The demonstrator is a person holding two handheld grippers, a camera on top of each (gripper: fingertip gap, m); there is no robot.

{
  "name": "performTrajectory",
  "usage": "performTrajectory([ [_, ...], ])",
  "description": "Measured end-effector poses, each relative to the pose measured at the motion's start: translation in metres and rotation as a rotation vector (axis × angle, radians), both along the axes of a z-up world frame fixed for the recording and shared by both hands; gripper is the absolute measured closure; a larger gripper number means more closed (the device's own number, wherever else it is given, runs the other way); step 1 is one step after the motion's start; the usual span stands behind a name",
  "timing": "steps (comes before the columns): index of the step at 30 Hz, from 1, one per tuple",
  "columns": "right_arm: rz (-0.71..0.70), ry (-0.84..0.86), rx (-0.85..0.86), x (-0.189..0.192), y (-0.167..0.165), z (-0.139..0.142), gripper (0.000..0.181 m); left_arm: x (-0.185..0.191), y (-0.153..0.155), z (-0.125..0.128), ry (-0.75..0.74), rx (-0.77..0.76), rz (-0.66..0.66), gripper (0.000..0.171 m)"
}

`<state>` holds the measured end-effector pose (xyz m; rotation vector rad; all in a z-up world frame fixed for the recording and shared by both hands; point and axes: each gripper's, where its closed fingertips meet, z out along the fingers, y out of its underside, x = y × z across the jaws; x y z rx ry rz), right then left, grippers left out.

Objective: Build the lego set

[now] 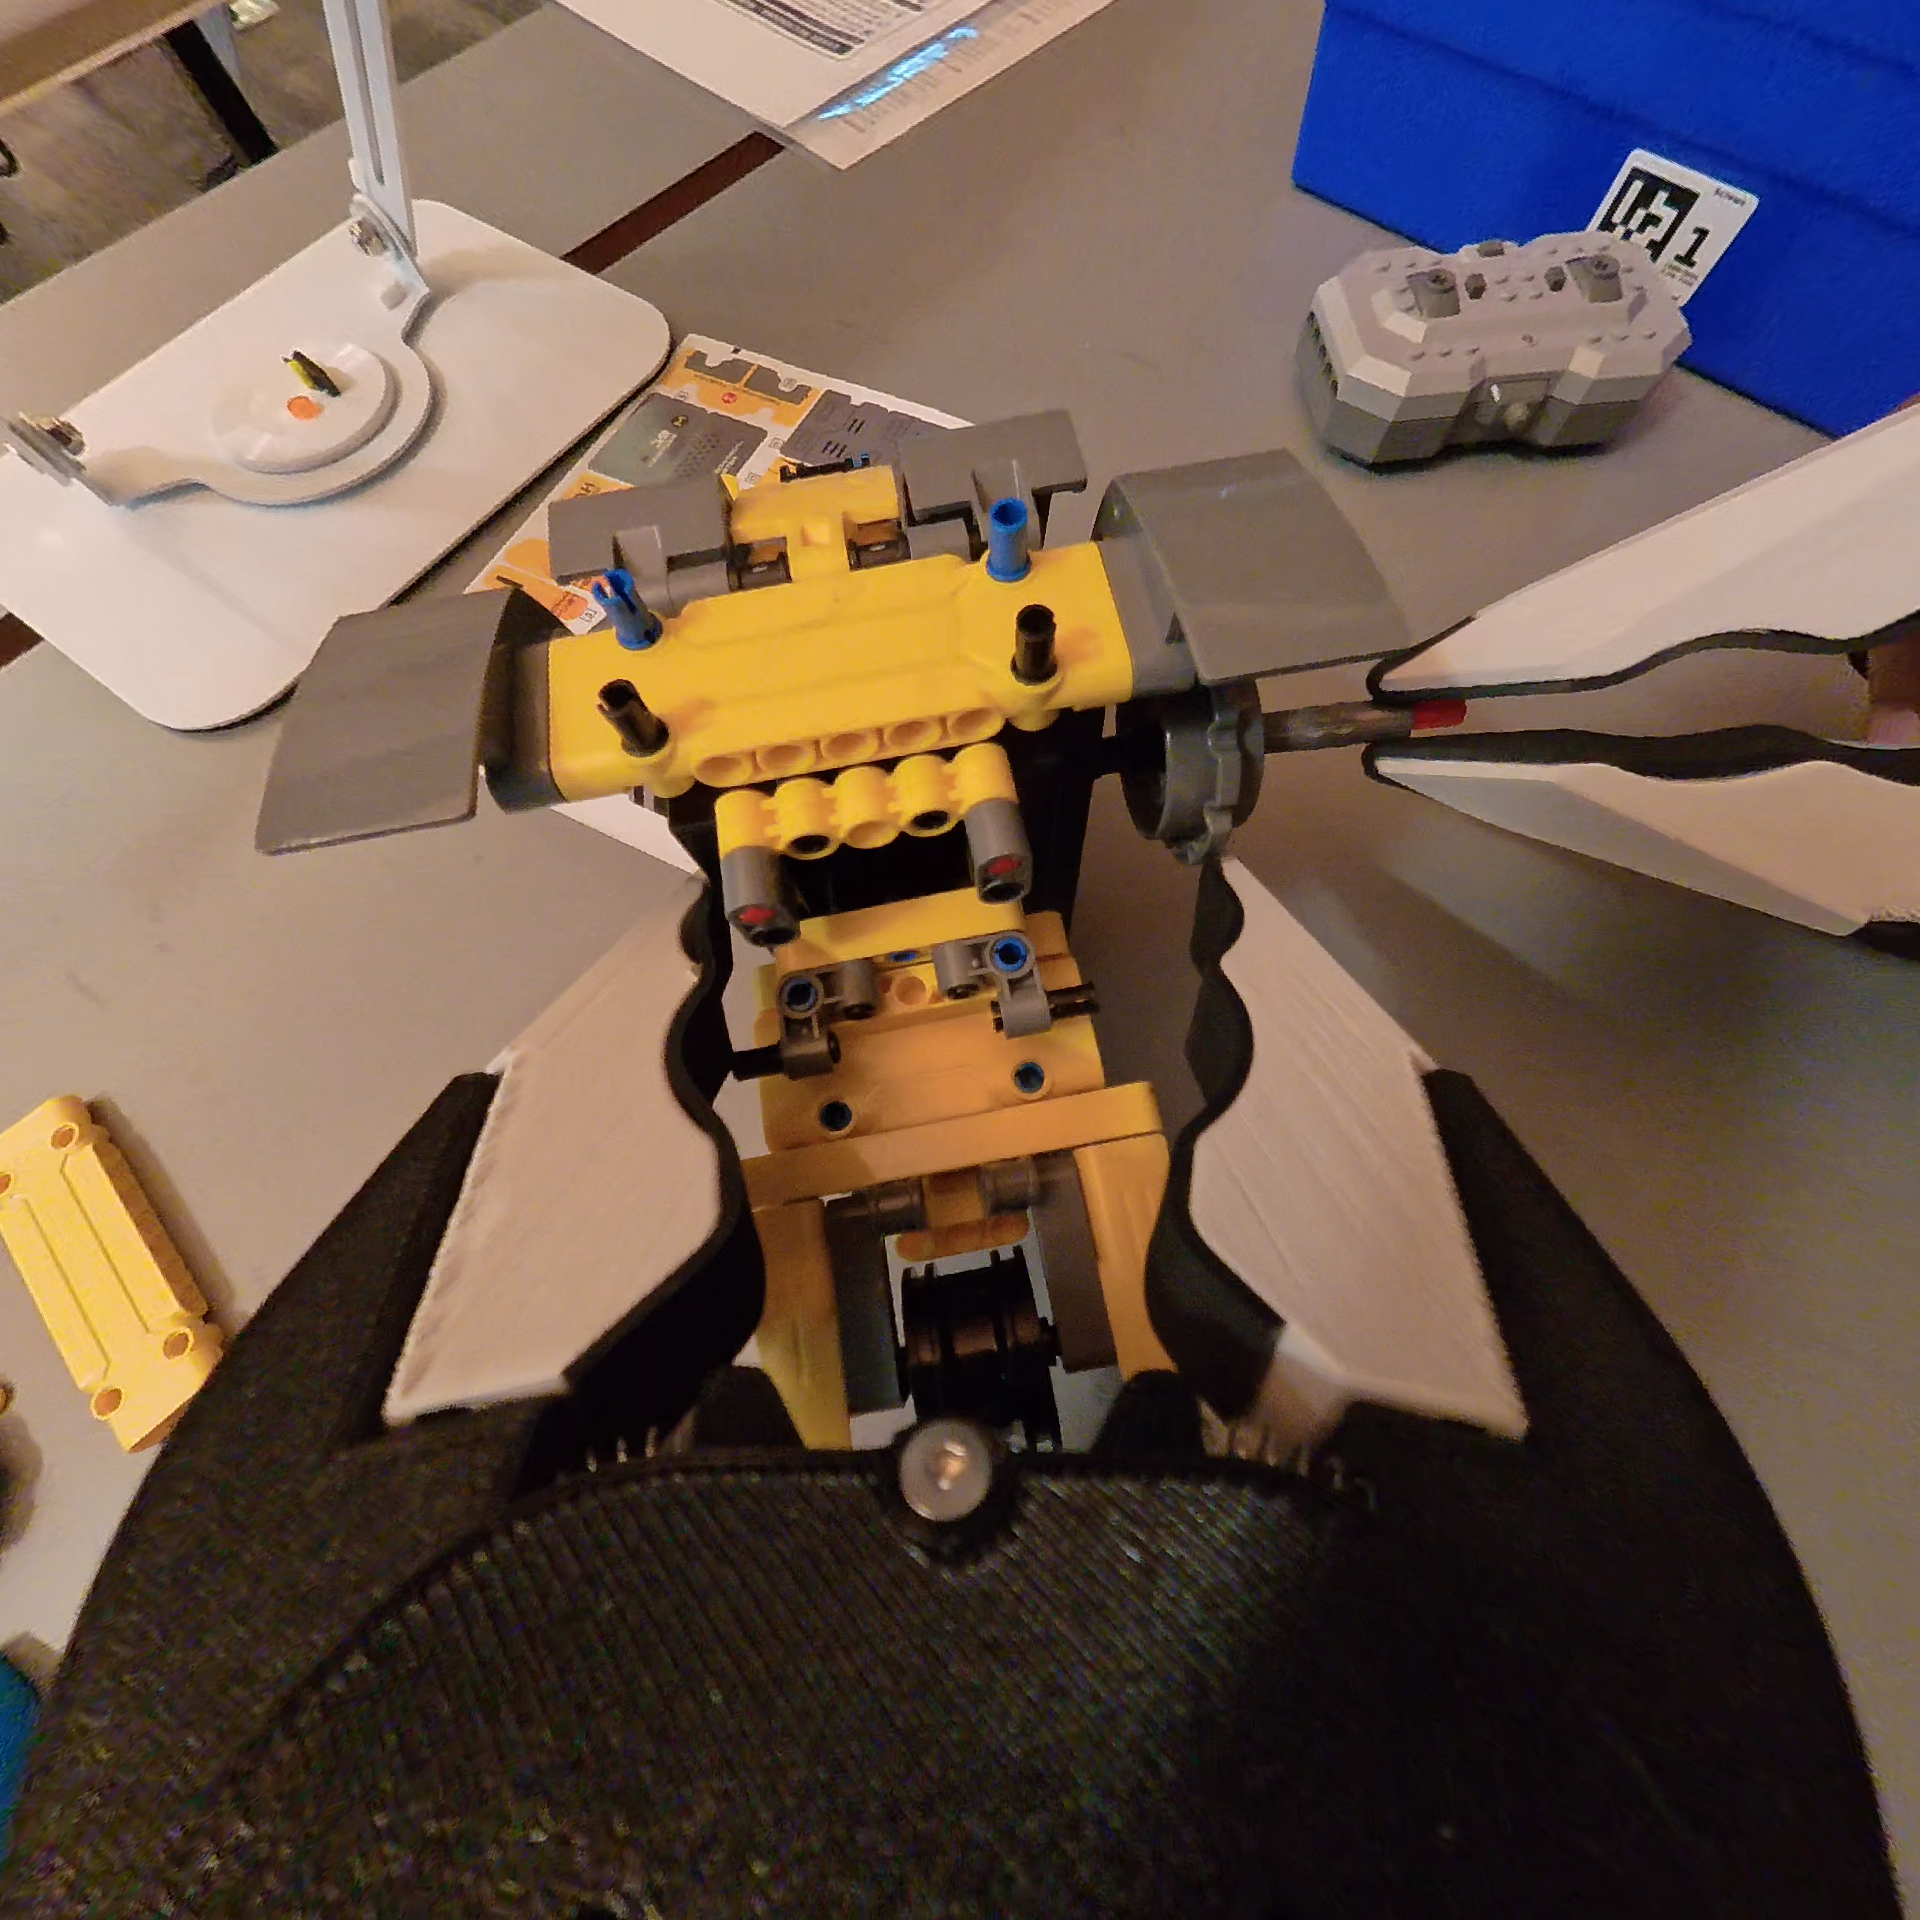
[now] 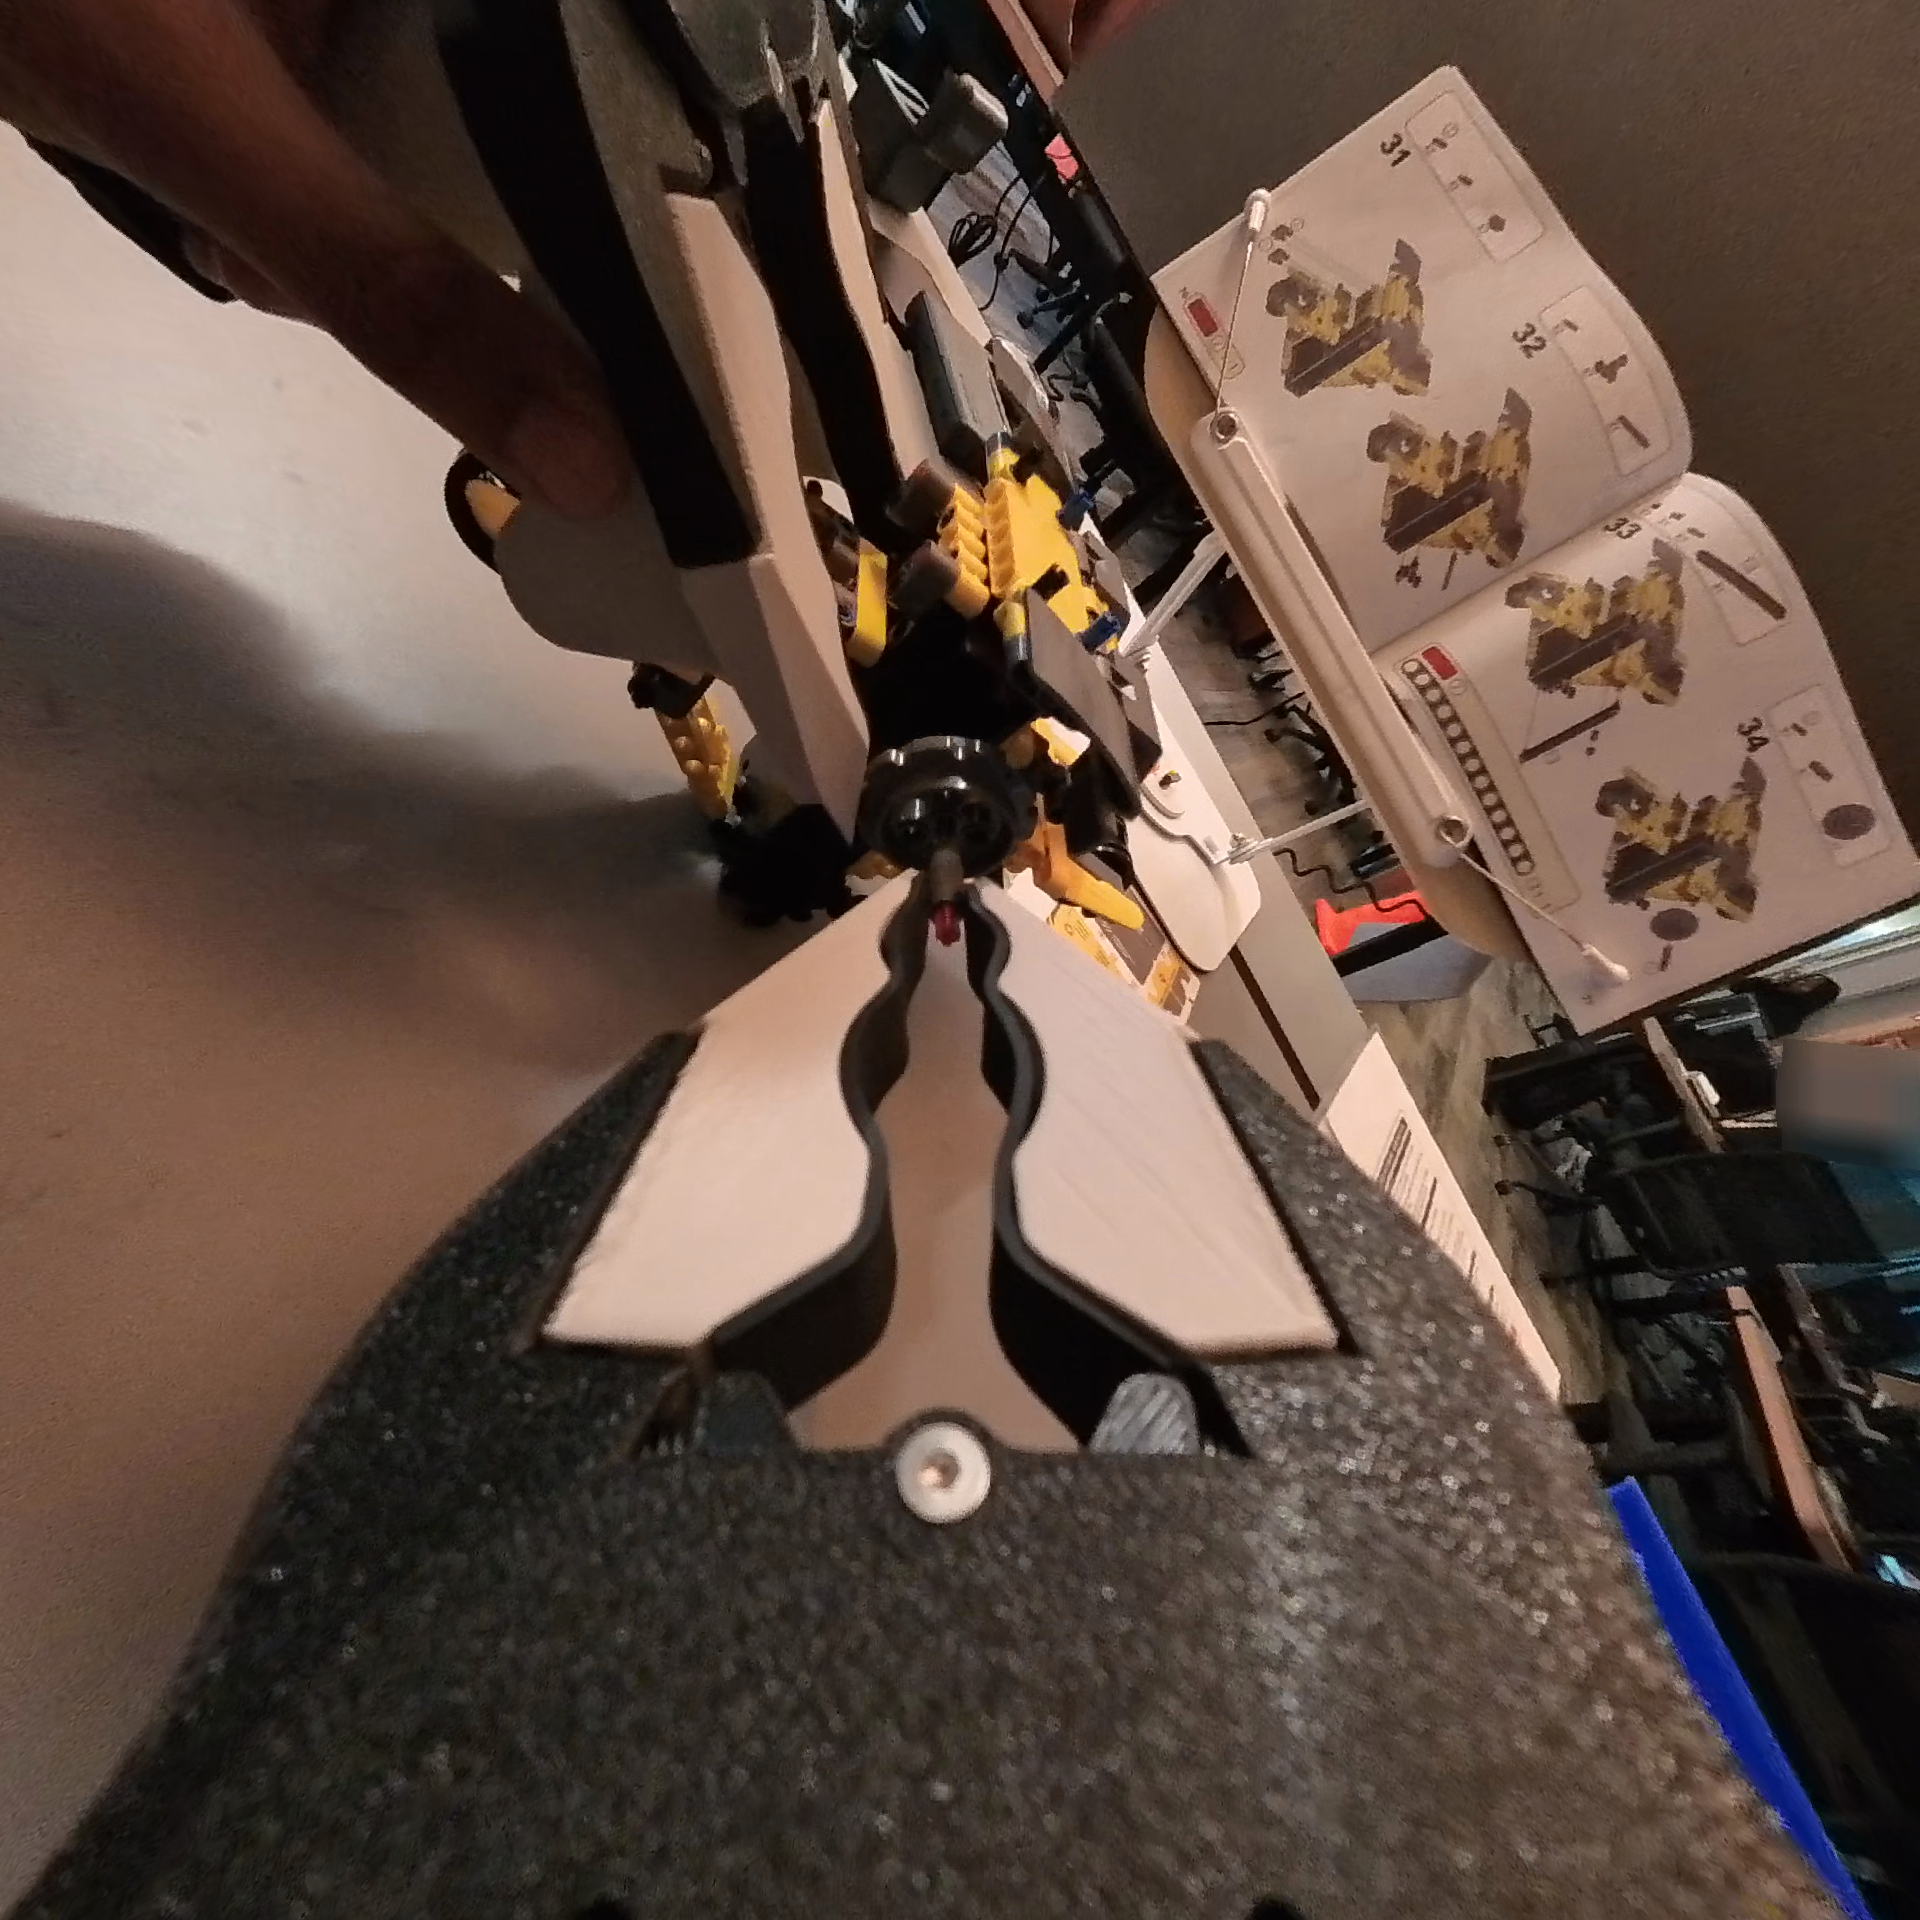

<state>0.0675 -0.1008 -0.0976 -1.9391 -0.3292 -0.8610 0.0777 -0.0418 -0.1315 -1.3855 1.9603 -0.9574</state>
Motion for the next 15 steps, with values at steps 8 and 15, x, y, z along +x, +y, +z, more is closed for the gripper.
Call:
performTrajectory([
  [8, 0.025, 0.087, 0.021, 0.0019, -0.0009, -0.0016, 0.176, 0.0002, 0.0006, 0.0002, 0.002, -0.019, -0.003, 0.086],
  [15, 0.037, 0.182, 0.049, 0.0025, -0.0018, 0.0012, 0.176, 0.0002, -0.0020, -0.0003, -0.003, 0.011, -0.008, 0.086],
])
